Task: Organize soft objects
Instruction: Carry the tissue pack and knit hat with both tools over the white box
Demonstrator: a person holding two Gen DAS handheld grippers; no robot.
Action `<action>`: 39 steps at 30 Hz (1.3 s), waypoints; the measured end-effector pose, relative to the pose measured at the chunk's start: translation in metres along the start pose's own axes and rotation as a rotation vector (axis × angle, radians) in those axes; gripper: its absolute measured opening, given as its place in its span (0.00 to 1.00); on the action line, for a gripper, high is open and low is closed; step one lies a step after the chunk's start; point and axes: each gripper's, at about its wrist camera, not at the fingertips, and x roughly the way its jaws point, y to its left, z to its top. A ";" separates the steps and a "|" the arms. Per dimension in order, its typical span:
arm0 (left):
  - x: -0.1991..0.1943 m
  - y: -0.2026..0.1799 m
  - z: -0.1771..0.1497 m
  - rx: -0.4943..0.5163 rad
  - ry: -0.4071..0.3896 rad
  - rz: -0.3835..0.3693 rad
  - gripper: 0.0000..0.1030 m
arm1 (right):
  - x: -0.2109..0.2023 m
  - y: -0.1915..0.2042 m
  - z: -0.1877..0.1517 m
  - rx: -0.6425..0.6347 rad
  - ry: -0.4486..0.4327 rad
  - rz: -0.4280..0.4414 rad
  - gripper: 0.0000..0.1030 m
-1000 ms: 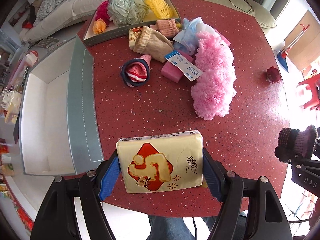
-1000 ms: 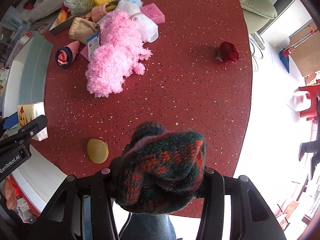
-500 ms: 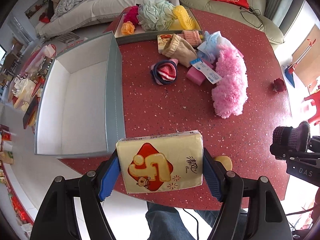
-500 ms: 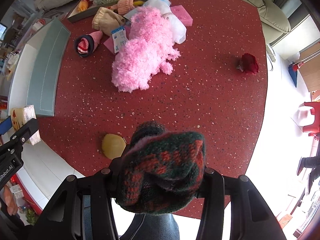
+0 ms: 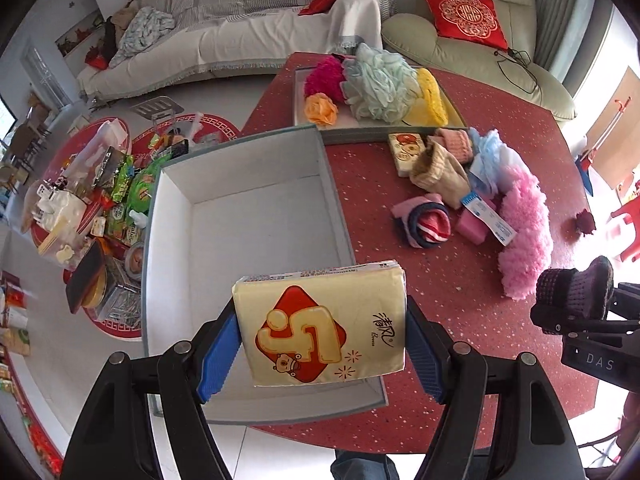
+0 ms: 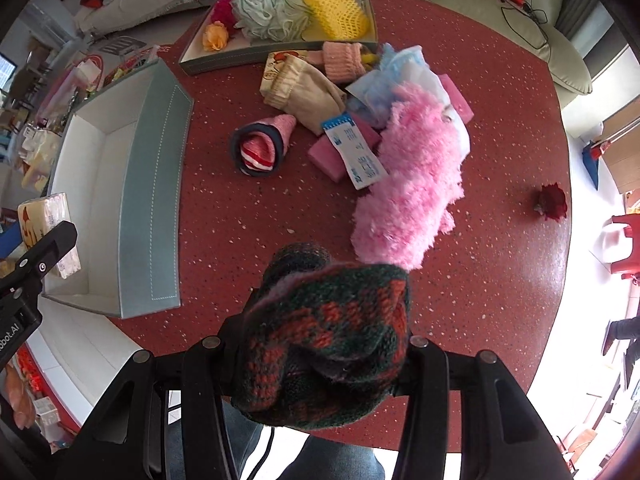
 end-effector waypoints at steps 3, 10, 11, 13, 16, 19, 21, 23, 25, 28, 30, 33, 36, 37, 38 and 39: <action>0.002 0.023 0.004 -0.044 -0.011 0.007 0.74 | -0.004 0.023 0.016 -0.035 -0.019 -0.006 0.51; 0.011 0.068 0.000 -0.154 -0.004 0.051 0.74 | -0.014 0.089 0.049 -0.178 -0.045 0.026 0.51; 0.014 0.074 0.000 -0.173 0.002 0.056 0.74 | -0.015 0.100 0.052 -0.202 -0.048 0.031 0.51; 0.019 0.085 -0.003 -0.210 0.012 0.060 0.74 | -0.017 0.119 0.058 -0.245 -0.048 0.048 0.51; 0.027 0.096 -0.007 -0.255 0.027 0.054 0.74 | -0.018 0.148 0.066 -0.310 -0.051 0.060 0.51; 0.035 0.102 -0.010 -0.277 0.044 0.048 0.74 | -0.021 0.170 0.075 -0.358 -0.058 0.075 0.51; 0.041 0.104 -0.012 -0.286 0.057 0.036 0.74 | -0.021 0.180 0.081 -0.369 -0.052 0.085 0.51; 0.045 0.103 -0.013 -0.290 0.069 0.025 0.74 | -0.020 0.187 0.087 -0.372 -0.047 0.099 0.51; 0.050 0.102 -0.015 -0.295 0.083 0.011 0.74 | -0.017 0.193 0.093 -0.381 -0.042 0.100 0.51; 0.058 0.098 -0.016 -0.294 0.102 -0.010 0.74 | -0.013 0.200 0.100 -0.395 -0.037 0.095 0.51; 0.064 0.096 -0.017 -0.294 0.114 -0.027 0.74 | -0.009 0.204 0.103 -0.405 -0.032 0.089 0.51; 0.075 0.093 -0.018 -0.290 0.136 -0.055 0.74 | -0.002 0.207 0.111 -0.405 -0.022 0.081 0.51; 0.086 0.092 -0.020 -0.291 0.163 -0.069 0.74 | 0.008 0.210 0.118 -0.409 -0.012 0.082 0.51; 0.089 0.092 -0.021 -0.292 0.171 -0.072 0.74 | 0.011 0.212 0.120 -0.412 -0.008 0.083 0.51; 0.092 0.093 -0.022 -0.295 0.179 -0.076 0.74 | 0.014 0.214 0.122 -0.420 -0.003 0.082 0.51; 0.095 0.093 -0.023 -0.296 0.186 -0.081 0.74 | 0.019 0.218 0.124 -0.431 0.005 0.078 0.51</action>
